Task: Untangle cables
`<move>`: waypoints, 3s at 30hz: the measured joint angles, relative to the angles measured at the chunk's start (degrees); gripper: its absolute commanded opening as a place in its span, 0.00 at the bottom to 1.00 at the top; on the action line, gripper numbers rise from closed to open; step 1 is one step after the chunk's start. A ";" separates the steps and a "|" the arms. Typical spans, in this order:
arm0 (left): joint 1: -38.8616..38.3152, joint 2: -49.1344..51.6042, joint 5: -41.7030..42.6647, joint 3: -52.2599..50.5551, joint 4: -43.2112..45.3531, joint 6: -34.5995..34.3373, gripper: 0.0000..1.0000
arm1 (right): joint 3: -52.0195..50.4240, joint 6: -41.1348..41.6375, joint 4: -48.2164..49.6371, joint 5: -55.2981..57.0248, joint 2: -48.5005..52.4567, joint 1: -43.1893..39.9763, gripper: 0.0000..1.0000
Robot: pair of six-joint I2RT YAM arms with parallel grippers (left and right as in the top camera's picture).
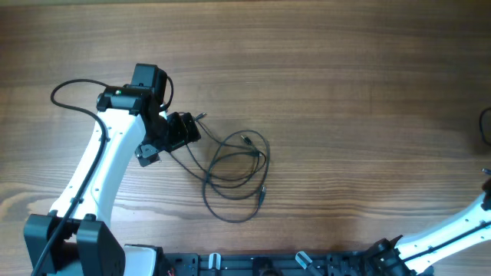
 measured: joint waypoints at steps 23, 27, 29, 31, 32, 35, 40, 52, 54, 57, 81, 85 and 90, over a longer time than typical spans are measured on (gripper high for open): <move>0.00 0.00 0.15 -0.04 4.55 0.02 1.00 | -1.44 -18.34 -18.69 -44.28 1.16 18.67 1.00; 0.00 0.00 0.17 -0.04 4.90 0.50 1.00 | -2.60 -28.50 -22.53 -53.48 3.48 32.70 1.00; 0.00 0.00 0.15 -0.04 4.61 1.57 1.00 | -2.99 -32.59 -25.44 -54.10 3.76 38.38 1.00; 0.00 0.00 0.13 -0.04 4.15 2.71 1.00 | -3.02 -34.03 -27.39 -52.65 3.76 41.57 1.00; 0.00 0.00 0.13 -0.04 3.87 3.50 1.00 | -2.97 -34.82 -28.89 -50.84 3.61 43.89 1.00; 0.00 0.00 0.13 -0.04 4.11 5.14 1.00 | -2.95 -34.93 -30.69 -41.86 1.14 49.75 0.99; 0.02 0.00 0.11 -0.04 5.55 5.60 1.00 | -3.17 -34.75 -30.45 -23.76 -5.18 62.84 1.00; 10.23 0.00 -1.90 -0.09 6.78 7.82 1.00 | -3.34 -21.33 -21.20 -9.40 -10.01 85.77 1.00; 12.13 0.00 -3.82 -0.09 7.28 8.26 1.00 | -3.34 -21.00 -19.34 -9.64 -10.01 87.30 1.00; 15.06 0.00 -5.35 -0.09 7.23 8.57 1.00 | -3.41 -21.64 -14.64 -9.53 -10.01 90.51 1.00; 15.23 0.00 -4.55 -0.09 7.08 8.59 1.00 | -7.04 -36.28 -5.70 -8.85 -10.01 91.30 0.47; 15.23 0.00 -4.55 -0.09 7.04 8.59 1.00 | -8.37 -37.16 -5.57 -6.82 -10.01 91.30 0.28; 15.23 0.00 -4.55 -0.09 7.04 8.59 1.00 | -9.18 -37.79 -5.51 -5.11 -10.01 91.08 0.04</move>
